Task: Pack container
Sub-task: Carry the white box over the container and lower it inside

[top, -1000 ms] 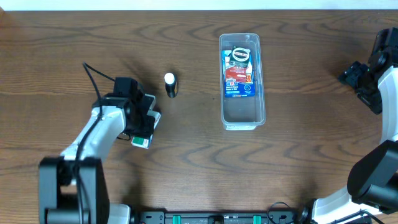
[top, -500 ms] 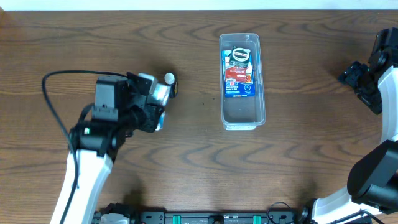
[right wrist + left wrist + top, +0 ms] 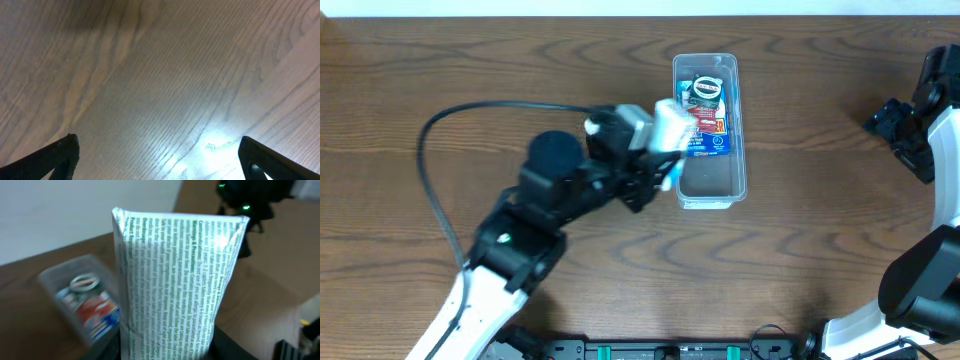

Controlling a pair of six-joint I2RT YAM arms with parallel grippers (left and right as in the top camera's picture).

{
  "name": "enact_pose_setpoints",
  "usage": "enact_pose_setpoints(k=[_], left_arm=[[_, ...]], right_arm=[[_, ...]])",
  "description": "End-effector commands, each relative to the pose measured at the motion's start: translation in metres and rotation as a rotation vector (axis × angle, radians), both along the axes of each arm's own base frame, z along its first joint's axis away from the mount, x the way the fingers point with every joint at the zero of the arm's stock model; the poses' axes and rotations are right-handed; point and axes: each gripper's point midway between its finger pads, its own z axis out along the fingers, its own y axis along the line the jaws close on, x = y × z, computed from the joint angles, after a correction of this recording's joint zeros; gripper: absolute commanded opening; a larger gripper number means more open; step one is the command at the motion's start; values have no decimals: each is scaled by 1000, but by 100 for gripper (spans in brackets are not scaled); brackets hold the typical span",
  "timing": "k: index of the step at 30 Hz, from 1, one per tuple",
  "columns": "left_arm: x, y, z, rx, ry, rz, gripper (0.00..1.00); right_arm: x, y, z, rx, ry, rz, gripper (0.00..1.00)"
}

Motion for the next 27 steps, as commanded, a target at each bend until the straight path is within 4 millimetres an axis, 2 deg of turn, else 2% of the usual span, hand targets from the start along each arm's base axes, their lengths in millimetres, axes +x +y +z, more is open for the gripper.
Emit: enact_pose_setpoints(k=[1, 5, 9, 15, 16, 17, 21, 27], left_arm=[[5, -31, -9, -18, 16, -59, 46], [25, -60, -26, -33, -7, -83, 46], [57, -72, -50, -57, 24, -3, 46], [91, -72, -89, -79, 137, 153, 47], [95, -70, -96, -78, 156, 183, 51], [99, -67, -102, -80, 183, 215, 52], [106, -64, -117, -94, 249, 276, 51], [103, -67, -131, -71, 281, 280, 51]], right_arm=[[-2, -4, -2, -10, 9, -24, 99], [-2, -4, -2, -10, 9, -24, 99], [-2, -4, -2, -10, 9, -24, 99], [-2, -4, -2, -10, 9, -24, 99], [-2, -4, -2, -10, 9, -24, 99], [-2, -4, -2, -10, 9, -24, 99], [-2, -4, -2, -10, 9, -24, 99], [-2, -4, -2, -10, 9, -24, 99]])
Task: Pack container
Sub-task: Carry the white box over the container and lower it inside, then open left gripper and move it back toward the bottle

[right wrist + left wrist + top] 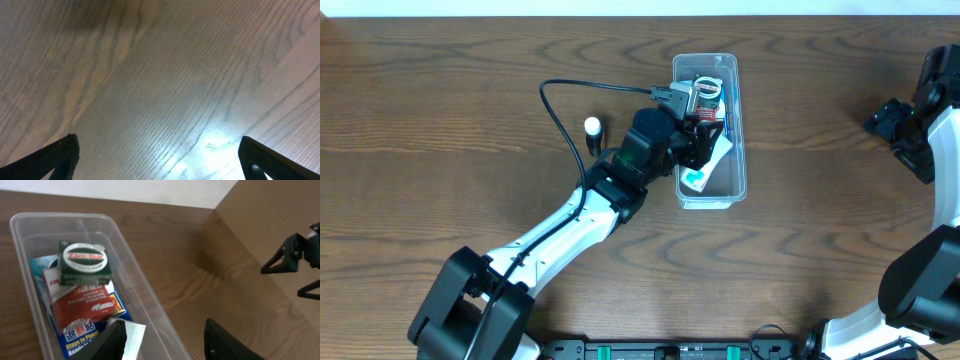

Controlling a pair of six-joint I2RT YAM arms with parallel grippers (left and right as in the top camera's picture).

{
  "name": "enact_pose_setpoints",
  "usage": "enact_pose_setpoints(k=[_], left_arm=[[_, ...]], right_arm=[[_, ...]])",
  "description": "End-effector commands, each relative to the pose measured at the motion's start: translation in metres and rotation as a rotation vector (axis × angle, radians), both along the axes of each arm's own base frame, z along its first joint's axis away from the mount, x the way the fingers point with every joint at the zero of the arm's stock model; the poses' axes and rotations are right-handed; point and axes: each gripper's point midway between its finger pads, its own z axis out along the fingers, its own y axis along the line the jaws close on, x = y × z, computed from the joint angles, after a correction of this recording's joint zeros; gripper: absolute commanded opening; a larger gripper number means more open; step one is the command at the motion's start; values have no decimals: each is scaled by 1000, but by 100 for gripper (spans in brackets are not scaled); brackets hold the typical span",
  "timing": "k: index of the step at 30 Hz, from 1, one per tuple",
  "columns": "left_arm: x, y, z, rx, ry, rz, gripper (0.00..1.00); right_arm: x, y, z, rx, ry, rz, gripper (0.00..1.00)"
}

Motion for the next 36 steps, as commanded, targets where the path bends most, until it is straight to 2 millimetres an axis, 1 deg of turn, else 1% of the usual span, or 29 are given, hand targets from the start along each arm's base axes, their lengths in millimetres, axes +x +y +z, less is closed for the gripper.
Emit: enact_pose_setpoints(k=[1, 9, 12, 13, 16, 17, 18, 19, 22, 24, 25, 28, 29, 30, 33, 36], left_arm=[[3, 0, -5, 2, 22, 40, 51], [-1, -5, -6, 10, 22, 35, 51], [-2, -5, -3, 7, 17, 36, 51], [-2, -5, 0, 2, 11, 35, 51], [-3, -1, 20, -5, -40, 33, 51], [-2, 3, 31, -3, -75, 43, 57], [-2, 9, 41, 1, -99, 58, 65], [-1, 16, 48, 5, -111, 84, 73], [0, 46, 63, 38, -116, 178, 79], [0, 71, 68, 82, -114, 248, 89], [0, 84, 70, 103, -109, 288, 97], [-1, 125, 72, 166, -85, 407, 98], [-1, 141, 70, 193, -68, 445, 98], [-2, 151, 67, 211, -51, 465, 98], [-2, 182, 48, 272, 27, 524, 98], [-2, 206, 29, 320, 108, 561, 98]], right_arm=[[-2, -4, -2, -10, 9, -24, 99], [-2, -4, -2, -10, 9, -24, 99], [-2, -4, -2, -10, 9, -24, 99], [-2, -4, -2, -10, 10, -24, 99], [-2, -4, -2, -10, 10, -24, 99], [-2, -4, -2, -10, 9, -24, 99], [-2, -4, -2, -10, 9, -24, 99], [-2, -4, -2, -10, 9, -24, 99], [-2, -4, -2, -10, 10, -24, 99], [-2, -4, -2, -10, 9, -24, 99], [-2, -4, -2, -10, 9, -24, 99], [-2, -4, -2, -10, 9, -24, 99], [-2, -4, -2, -10, 9, -24, 99], [-2, -4, -2, -10, 9, -24, 99], [-2, -4, -2, -10, 9, -24, 99], [-2, -4, -2, -10, 9, -24, 99]])
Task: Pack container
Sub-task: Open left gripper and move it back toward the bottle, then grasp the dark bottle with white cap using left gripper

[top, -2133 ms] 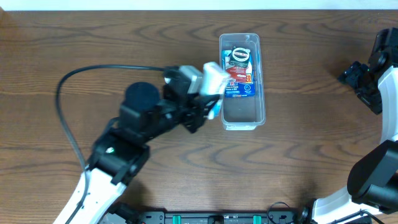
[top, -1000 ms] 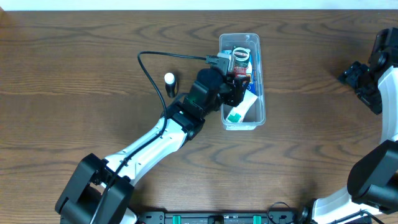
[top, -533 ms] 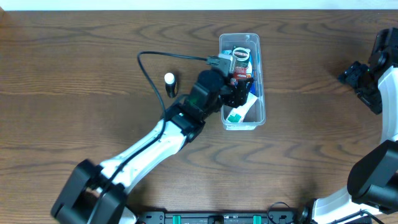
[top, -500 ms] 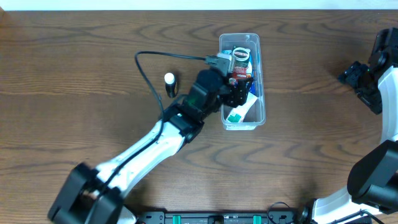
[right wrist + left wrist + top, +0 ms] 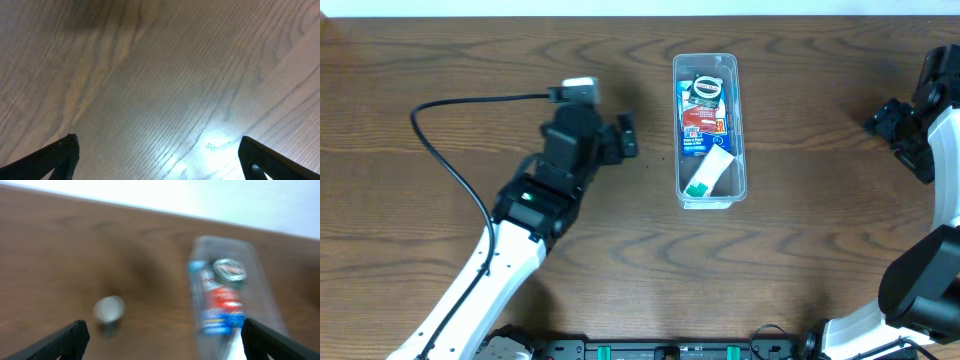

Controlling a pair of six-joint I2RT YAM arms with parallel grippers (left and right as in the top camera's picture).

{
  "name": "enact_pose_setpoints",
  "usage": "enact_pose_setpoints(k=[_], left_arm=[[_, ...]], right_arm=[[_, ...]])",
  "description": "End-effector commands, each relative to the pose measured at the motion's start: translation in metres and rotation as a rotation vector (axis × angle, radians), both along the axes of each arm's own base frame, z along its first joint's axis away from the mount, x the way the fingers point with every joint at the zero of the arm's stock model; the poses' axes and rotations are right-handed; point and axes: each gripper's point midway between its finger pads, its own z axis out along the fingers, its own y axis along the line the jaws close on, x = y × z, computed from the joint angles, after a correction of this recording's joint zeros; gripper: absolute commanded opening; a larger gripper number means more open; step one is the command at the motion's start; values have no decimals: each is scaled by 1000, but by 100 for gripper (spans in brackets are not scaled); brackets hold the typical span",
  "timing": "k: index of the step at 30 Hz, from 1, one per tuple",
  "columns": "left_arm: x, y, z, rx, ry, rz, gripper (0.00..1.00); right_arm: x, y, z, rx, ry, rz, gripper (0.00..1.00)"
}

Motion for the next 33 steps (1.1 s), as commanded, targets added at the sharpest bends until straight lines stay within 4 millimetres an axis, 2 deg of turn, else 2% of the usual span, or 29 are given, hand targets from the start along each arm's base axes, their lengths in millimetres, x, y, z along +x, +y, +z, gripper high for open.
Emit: enact_pose_setpoints(k=[1, 5, 8, 13, 17, 27, 33], left_arm=[[5, 29, -9, 44, 46, 76, 98], [7, 47, -13, 125, 105, 76, 98], [9, 45, -14, 159, 195, 6, 98], [16, 50, -17, 210, 394, 7, 98], [28, 47, -25, 240, 462, -6, 98], [47, 44, -80, 292, 573, -33, 98], [63, 39, -98, 332, 558, -85, 98]], right_arm=[[-2, -4, -2, -10, 9, -24, 99], [-2, -4, -2, -10, 9, -24, 99], [-2, -4, -2, -10, 9, -24, 99], [-2, -4, -2, -10, 9, -24, 99], [-2, -4, -2, -10, 9, -24, 99], [-2, -4, -2, -10, 9, -24, 99], [-2, -4, -2, -10, 9, -24, 99]])
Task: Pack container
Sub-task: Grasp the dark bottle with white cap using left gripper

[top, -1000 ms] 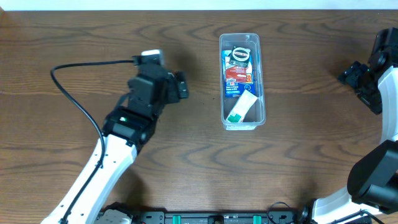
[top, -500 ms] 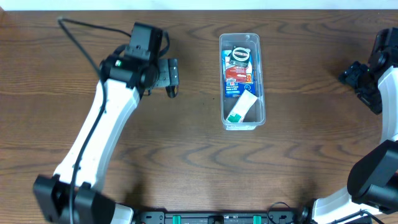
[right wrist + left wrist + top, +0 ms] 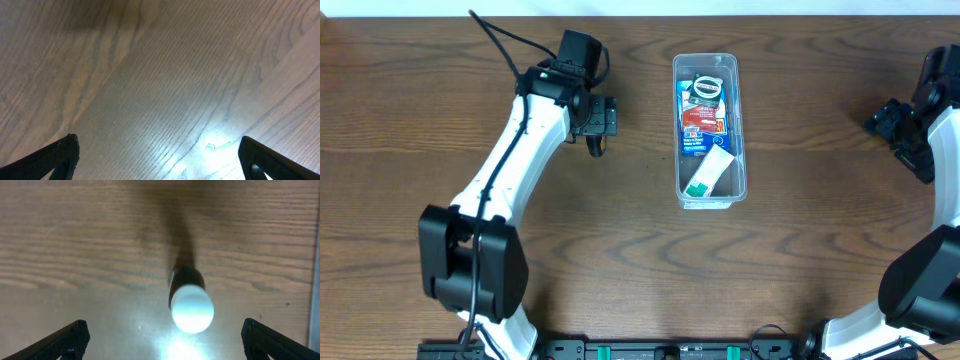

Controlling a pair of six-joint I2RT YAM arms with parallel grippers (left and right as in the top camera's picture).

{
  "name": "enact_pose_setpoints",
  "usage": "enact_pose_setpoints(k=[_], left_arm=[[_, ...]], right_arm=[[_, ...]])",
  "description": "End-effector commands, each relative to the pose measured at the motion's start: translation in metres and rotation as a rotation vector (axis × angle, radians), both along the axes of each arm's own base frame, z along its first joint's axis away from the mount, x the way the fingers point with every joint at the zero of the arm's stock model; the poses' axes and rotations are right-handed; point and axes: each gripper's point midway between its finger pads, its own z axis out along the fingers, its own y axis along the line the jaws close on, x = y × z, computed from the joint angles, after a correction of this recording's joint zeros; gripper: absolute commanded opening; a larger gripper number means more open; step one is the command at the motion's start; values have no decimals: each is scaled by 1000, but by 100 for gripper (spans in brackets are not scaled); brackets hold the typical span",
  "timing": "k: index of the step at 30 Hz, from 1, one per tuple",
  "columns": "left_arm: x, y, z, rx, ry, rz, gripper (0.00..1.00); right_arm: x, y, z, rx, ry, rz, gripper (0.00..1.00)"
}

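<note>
A clear plastic container stands at the back middle of the table. It holds a round green tin, red and blue packets and a white and green tube. Left of it, my left gripper points straight down. In the left wrist view a small dark stick with a white cap stands upright on the wood below my left gripper. The jaws are wide open on either side of the stick and do not touch it. My right gripper hangs open over bare wood.
The left arm's black cable loops toward the table's back edge. The right arm sits at the far right edge, well away from the container. Brown wood surrounds everything.
My left gripper was left of the container, looking sideways at the stick and the box. Now it is further back, pointing down over the white-capped stick, still open. The right arm has not moved.
My left gripper held the white and green tube beside the container. Then it stood open over the container with the tube inside. Then it was away to the left, the tube lying in the box, and now it stands above the white-capped stick.
</note>
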Motion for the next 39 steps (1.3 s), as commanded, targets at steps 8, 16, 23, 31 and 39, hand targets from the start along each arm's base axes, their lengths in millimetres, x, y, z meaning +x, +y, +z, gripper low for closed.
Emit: enact_pose_setpoints(k=[8, 16, 23, 31, 39], left_arm=[[12, -9, -21, 6, 25, -132, 98], [12, -9, -58, 25, 100, -143, 98], [18, -11, -62, 22, 87, -147, 98], [19, -12, -62, 27, 81, -165, 100], [20, -12, -62, 27, 76, -168, 74]], right_arm=[[-2, -4, -2, -10, 8, -24, 99], [-2, -4, -2, -10, 8, -24, 99], [-2, -4, -2, -10, 8, -24, 99], [-2, -4, -2, -10, 8, -24, 99], [-2, -4, -2, -10, 8, -24, 99]])
